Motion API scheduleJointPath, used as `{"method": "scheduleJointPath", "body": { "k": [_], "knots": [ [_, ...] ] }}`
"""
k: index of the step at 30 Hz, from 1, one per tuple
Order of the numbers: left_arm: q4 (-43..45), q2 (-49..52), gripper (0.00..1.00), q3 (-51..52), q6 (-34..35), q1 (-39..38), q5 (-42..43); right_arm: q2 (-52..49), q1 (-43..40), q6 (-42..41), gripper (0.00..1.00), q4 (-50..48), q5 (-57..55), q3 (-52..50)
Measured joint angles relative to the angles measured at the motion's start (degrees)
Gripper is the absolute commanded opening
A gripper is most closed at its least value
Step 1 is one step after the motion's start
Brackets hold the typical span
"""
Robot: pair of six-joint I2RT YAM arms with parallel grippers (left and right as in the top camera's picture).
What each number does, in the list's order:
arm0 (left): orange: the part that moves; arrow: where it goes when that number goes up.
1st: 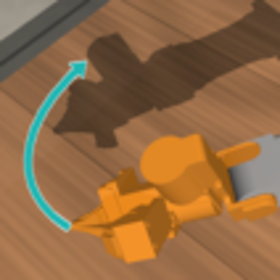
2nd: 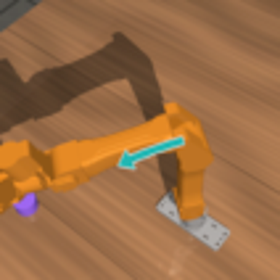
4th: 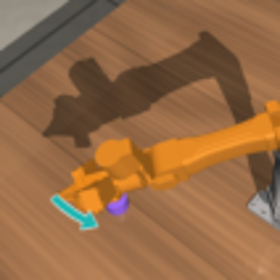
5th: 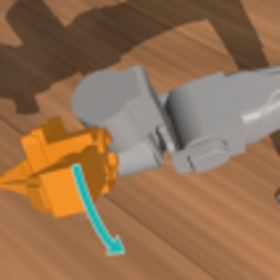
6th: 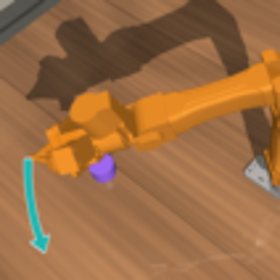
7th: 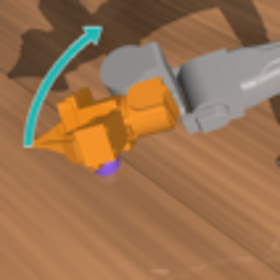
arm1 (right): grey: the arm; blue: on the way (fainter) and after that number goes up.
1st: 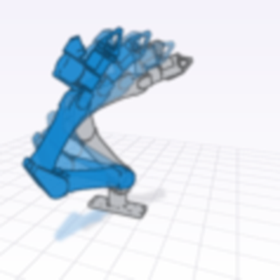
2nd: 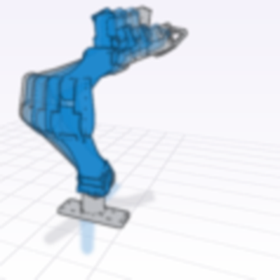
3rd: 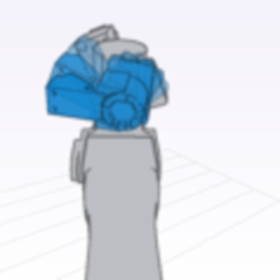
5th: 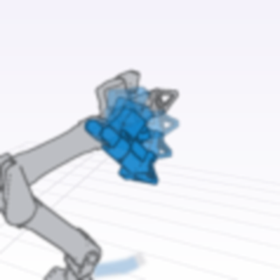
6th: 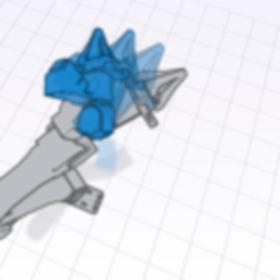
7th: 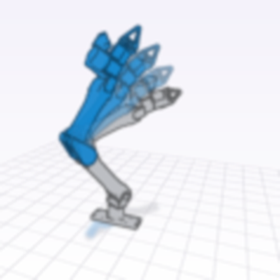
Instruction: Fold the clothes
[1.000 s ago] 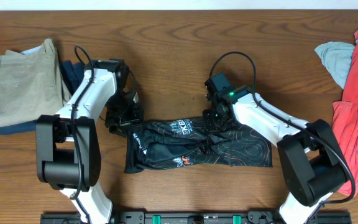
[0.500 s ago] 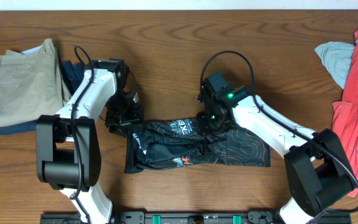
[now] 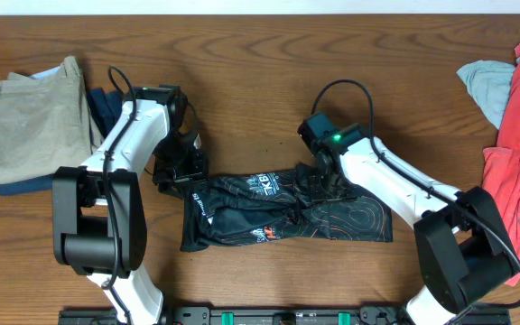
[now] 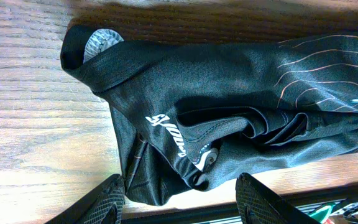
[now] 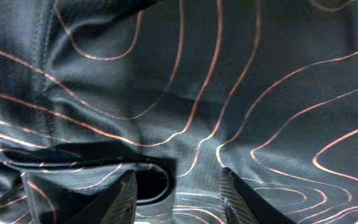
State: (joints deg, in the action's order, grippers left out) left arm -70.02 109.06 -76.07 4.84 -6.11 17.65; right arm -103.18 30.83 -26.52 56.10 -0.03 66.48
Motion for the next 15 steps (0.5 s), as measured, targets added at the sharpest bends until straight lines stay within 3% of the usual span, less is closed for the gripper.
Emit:
{"method": "scheduleJointPath", "body": {
  "k": [11, 15],
  "knots": [
    [0.0, 0.0, 0.59, 0.0, 0.0, 0.0, 0.0, 0.0, 0.79, 1.64, 0.36, -1.11, 0.59, -1.09],
    [0.0, 0.0, 0.59, 0.0, 0.0, 0.0, 0.0, 0.0, 1.07, 4.83, 0.36, -1.49, 6.01, -1.7]
  ]
}}
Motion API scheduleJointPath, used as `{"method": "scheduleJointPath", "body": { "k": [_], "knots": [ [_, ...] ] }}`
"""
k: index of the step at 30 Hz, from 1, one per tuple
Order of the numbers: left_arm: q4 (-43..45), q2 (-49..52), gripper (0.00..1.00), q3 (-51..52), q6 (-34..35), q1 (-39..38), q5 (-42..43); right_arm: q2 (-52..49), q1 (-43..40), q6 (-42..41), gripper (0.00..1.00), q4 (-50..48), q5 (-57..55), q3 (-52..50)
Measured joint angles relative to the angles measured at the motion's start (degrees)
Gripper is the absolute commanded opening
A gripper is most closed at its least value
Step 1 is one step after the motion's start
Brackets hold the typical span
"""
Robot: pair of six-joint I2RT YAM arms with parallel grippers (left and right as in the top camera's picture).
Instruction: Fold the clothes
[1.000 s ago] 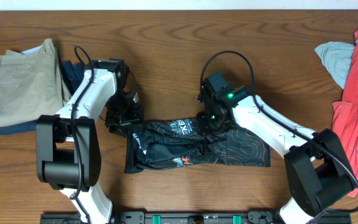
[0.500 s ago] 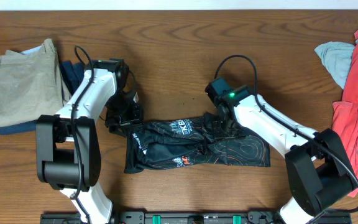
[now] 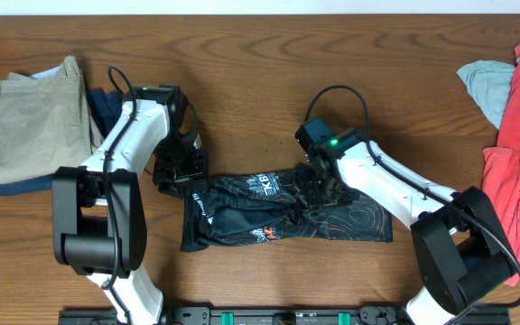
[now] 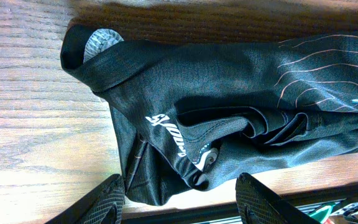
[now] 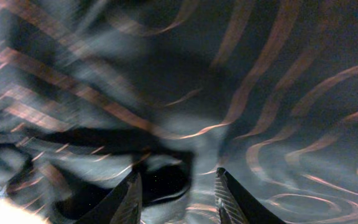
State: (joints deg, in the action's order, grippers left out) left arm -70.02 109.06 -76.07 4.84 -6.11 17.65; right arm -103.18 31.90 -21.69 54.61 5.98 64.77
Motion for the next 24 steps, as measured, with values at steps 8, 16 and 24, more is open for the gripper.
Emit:
{"method": "scheduleJointPath", "body": {
  "k": [8, 16, 24],
  "knots": [
    [0.0, 0.0, 0.59, 0.0, 0.0, 0.0, 0.0, 0.0, 0.66, 9.18, 0.37, 1.14, 15.28, -0.04],
    [0.0, 0.0, 0.59, 0.0, 0.0, 0.0, 0.0, 0.0, 1.73, 16.98, 0.42, 3.04, 26.86, -0.07],
    [0.0, 0.0, 0.64, 0.0, -0.04, 0.0, 0.0, 0.02, 2.91, 18.84, 0.38, 3.04, 29.2, -0.07]
  ]
}}
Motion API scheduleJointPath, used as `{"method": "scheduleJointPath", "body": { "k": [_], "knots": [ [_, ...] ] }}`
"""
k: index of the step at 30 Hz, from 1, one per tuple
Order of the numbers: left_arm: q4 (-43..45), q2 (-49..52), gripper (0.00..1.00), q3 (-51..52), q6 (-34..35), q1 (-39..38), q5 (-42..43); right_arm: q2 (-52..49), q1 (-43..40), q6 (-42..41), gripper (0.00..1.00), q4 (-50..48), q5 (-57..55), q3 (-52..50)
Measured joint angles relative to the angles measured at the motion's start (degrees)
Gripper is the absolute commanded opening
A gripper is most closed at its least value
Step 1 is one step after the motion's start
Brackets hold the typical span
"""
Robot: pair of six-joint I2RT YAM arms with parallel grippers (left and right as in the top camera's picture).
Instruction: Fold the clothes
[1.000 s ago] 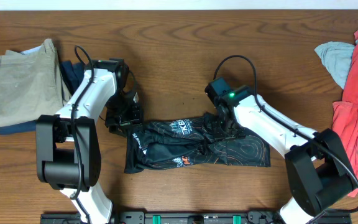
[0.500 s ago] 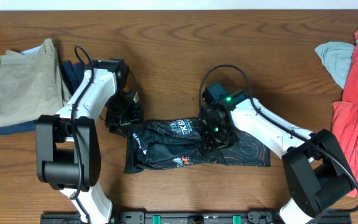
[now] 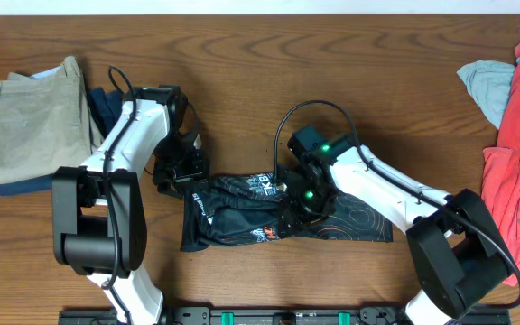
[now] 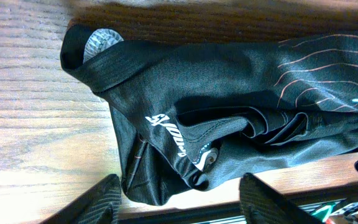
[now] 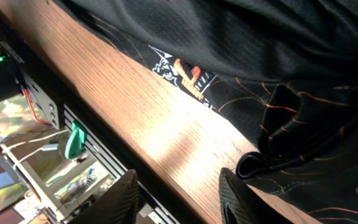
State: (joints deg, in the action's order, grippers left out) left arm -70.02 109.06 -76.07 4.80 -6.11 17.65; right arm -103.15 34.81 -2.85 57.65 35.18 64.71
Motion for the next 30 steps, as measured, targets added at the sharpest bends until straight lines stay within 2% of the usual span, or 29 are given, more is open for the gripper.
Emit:
{"method": "scheduleJointPath", "body": {
  "k": [4, 9, 12, 18, 27, 28, 30],
  "knots": [
    [0.0, 0.0, 0.67, 0.0, 0.0, 0.0, 0.0, 0.92, 0.0, -0.44, 0.4, 0.39, -1.18, 0.0],
    [-0.11, 0.0, 0.8, 0.02, -0.2, 0.0, 0.0, 7.06, -0.11, -4.11, 0.49, 1.92, -8.33, 0.04],
    [0.13, 0.0, 0.83, 0.61, -0.17, 0.0, 0.0, 11.39, -1.36, -6.88, 0.51, 2.78, -12.96, 0.2],
    [3.06, -0.02, 0.83, 5.53, -0.15, 0.0, 0.02, 13.7, -5.09, -10.56, 0.51, 3.15, -17.49, 0.5],
    [12.02, -1.01, 0.83, 15.61, 0.31, 0.0, 0.13, 13.7, -6.67, -12.04, 0.51, 3.5, -18.71, 0.5],
    [13.07, -1.88, 0.82, 16.55, 0.63, 0.0, 0.24, 13.7, -6.67, -12.07, 0.51, 3.54, -18.75, 0.5],
    [14.58, -3.19, 0.74, 17.9, 1.07, 0.11, 0.68, 13.7, -6.67, -12.07, 0.5, 3.48, -18.75, 0.5]
  ]
}}
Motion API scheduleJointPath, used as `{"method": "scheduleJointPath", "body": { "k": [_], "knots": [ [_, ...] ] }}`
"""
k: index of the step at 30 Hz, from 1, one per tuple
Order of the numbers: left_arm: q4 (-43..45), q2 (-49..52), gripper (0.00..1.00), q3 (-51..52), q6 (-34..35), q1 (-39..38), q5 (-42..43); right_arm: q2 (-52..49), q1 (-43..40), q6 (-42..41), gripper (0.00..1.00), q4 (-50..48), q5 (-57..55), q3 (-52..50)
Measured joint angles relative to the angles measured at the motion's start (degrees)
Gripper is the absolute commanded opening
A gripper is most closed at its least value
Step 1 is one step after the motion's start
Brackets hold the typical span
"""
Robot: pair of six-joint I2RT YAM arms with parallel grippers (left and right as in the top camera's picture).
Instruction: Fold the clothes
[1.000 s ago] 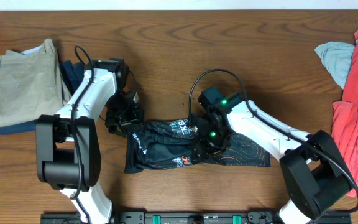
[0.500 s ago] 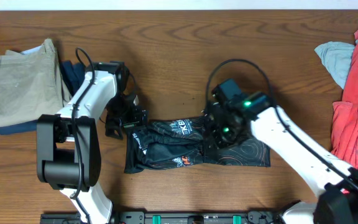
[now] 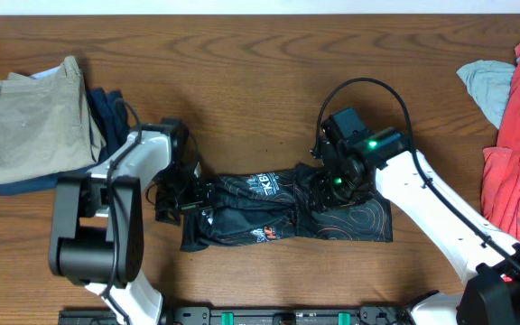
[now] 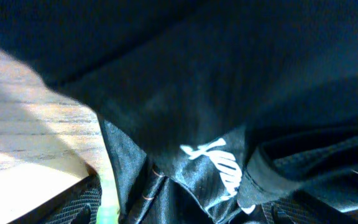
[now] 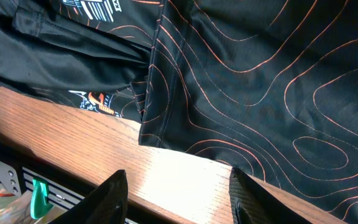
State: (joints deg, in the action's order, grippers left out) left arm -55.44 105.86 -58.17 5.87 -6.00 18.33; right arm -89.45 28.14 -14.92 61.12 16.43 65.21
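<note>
A black shirt (image 3: 269, 209) with orange contour lines lies crumpled lengthwise across the table's middle. My left gripper (image 3: 190, 194) is down on the shirt's left end. In the left wrist view the left gripper (image 4: 179, 211) is open, and black cloth (image 4: 185, 124) with a white logo fills the space between its fingers. My right gripper (image 3: 330, 185) hangs over the shirt's right half. In the right wrist view the right gripper (image 5: 182, 199) is open above bare wood, just in front of the shirt's near hem (image 5: 166, 140), with nothing between its fingers.
Folded beige trousers (image 3: 21, 126) lie on a navy garment (image 3: 106, 106) at the far left. A red garment and a pale blue one (image 3: 490, 83) are heaped at the right edge. A black rail (image 3: 269, 316) runs along the table's front.
My left gripper has come down and nearer, onto the shirt's left end. My right gripper was at the shirt's front middle and is now farther right and back, over the right half.
At first my right gripper was open and low on the shirt's middle-right, my left open just beyond the left end. The right was then farther left, then at the front hem. Now it is over the right half, and the left is on the cloth.
</note>
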Motion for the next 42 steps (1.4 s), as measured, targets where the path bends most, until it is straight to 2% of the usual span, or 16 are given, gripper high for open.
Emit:
{"method": "scheduleJointPath", "body": {
  "k": [6, 8, 10, 11, 20, 28, 34, 38, 42],
  "knots": [
    [2.25, -1.27, 0.47, 2.23, 0.39, 0.37, 4.17, 0.0, 0.0, -0.02, 0.5, 0.09, -0.66, 0.0],
    [2.71, -1.2, 0.33, 2.47, 0.24, 0.37, 5.16, 0.0, -0.02, -0.02, 0.5, 0.26, -1.75, 0.0],
    [3.21, -0.94, 0.11, 2.69, 0.22, 0.37, 6.21, 0.0, -0.48, -0.02, 0.5, 0.57, -3.15, 0.0],
    [3.5, -0.79, 0.06, 2.8, 0.26, 0.37, 6.67, 0.0, -0.96, -0.02, 0.5, 0.81, -3.89, 0.0],
    [2.64, 1.46, 0.06, -0.85, -0.37, 1.7, 7.28, 0.0, -10.56, 0.09, 0.49, 3.72, -9.46, 0.0],
    [-6.58, 2.03, 0.06, -13.73, -0.11, 9.05, -0.63, 0.0, -20.7, 0.68, 0.49, 4.76, -13.51, 0.0],
    [-13.97, 2.03, 0.06, -23.34, 1.03, 12.63, -4.24, 0.0, -24.39, 1.86, 0.49, 4.9, -14.58, 0.0],
    [-17.99, 2.03, 0.06, -27.89, 1.79, 10.23, -4.15, 0.0, -25.31, 2.36, 0.5, 4.85, -14.56, 0.0],
    [-18.71, 2.03, 0.06, -29.44, 1.92, 2.36, -4.15, 0.0, -26.32, 2.45, 0.5, 4.87, -14.82, 0.0]
  ]
}}
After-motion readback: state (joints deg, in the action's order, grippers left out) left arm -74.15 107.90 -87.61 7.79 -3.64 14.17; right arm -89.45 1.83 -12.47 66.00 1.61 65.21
